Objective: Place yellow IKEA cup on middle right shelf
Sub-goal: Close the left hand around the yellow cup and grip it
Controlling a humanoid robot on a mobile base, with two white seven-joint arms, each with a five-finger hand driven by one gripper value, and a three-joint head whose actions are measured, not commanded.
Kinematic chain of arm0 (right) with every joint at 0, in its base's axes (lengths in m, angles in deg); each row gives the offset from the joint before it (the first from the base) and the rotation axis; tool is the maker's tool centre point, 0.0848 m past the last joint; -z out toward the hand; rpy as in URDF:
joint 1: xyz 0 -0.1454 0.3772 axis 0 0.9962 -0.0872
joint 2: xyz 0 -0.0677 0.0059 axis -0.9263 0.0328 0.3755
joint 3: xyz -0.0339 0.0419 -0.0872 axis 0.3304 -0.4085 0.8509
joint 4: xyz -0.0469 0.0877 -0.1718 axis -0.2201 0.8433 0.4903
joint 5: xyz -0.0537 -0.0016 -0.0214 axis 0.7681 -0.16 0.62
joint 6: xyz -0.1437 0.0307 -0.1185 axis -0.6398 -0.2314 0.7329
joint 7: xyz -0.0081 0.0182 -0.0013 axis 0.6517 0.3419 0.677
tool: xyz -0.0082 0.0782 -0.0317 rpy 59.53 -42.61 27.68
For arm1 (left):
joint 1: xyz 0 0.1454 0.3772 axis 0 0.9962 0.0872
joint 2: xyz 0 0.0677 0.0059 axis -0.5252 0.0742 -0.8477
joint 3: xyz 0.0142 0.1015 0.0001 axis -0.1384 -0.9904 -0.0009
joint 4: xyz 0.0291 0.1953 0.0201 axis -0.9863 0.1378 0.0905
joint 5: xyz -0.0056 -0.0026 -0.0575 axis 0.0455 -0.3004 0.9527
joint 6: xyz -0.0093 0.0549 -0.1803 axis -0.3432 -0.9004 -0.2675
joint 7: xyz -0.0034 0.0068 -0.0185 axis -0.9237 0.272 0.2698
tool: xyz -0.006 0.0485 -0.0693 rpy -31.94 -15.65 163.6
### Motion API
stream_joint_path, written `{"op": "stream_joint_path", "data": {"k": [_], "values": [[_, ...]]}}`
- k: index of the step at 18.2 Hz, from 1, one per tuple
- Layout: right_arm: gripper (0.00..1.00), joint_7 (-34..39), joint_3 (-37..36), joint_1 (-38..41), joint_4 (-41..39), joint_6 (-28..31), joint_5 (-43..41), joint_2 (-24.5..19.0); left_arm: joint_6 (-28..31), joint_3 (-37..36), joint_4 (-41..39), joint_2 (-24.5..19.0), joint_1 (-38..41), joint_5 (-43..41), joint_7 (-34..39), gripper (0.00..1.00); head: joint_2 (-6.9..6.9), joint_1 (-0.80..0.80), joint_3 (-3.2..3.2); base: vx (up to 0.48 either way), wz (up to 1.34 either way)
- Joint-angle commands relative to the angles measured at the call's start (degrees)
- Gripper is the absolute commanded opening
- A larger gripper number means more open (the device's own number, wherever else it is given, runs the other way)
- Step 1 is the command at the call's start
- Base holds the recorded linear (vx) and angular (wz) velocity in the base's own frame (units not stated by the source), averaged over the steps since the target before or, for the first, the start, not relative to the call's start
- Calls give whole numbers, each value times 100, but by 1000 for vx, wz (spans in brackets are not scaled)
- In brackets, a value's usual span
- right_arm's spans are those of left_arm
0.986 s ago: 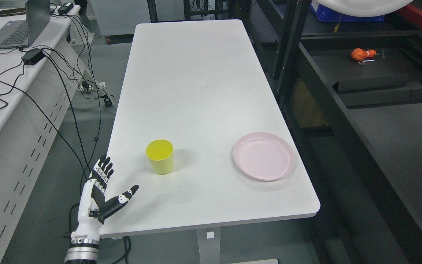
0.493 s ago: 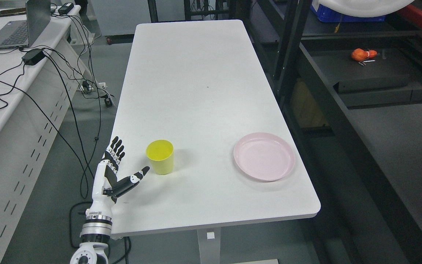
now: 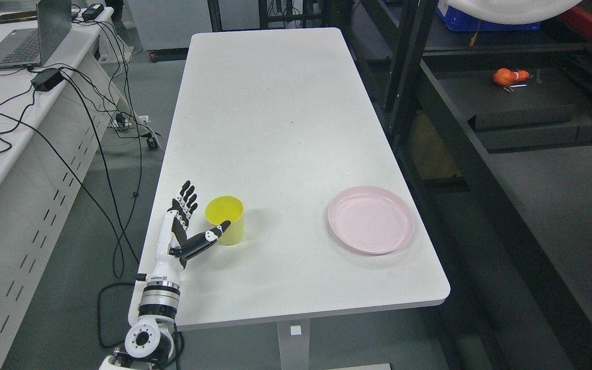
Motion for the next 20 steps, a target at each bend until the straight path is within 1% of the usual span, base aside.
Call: {"op": "stream_joint_path", "data": {"k": [1, 3, 6, 13, 14, 16, 17, 18, 19, 20], "values": [[99, -19, 97, 79, 0, 1, -141, 100, 8, -325, 954, 402, -481, -6, -399, 99, 0, 0, 0, 0, 0], [99, -19, 97, 79, 0, 1, -141, 100, 8, -413, 963, 435, -491, -6, -586, 99, 0, 0, 0, 0, 0], [99, -19, 97, 79, 0, 1, -141, 100, 16, -562, 1041, 435, -491, -6, -586, 99, 0, 0, 0, 0, 0], [99, -19, 97, 79, 0, 1, -141, 100, 8, -563, 1358, 435, -605, -6, -586, 99, 0, 0, 0, 0, 0], [100, -19, 97, 79, 0, 1, -141, 100, 8, -537, 1367, 435, -605, -6, -586, 94, 0, 0, 0, 0, 0], [99, -19, 97, 79, 0, 1, -141, 100, -132, -414, 1367, 435, -588, 11, -586, 73, 0, 0, 0, 0, 0], [99, -19, 97, 79, 0, 1, -141, 100, -342, -318, 1367, 435, -570, 11, -595, 58, 0, 0, 0, 0, 0], [99, -19, 97, 79, 0, 1, -141, 100, -674, -238, 1376, 435, -535, 38, -595, 39, 0, 0, 0, 0, 0], [99, -19, 97, 79, 0, 1, -141, 100, -982, -185, 1376, 435, -509, 46, -595, 23, 0, 0, 0, 0, 0], [99, -19, 97, 79, 0, 1, -141, 100, -1186, -133, 1376, 435, -491, 55, -595, 12, 0, 0, 0, 0, 0]]}}
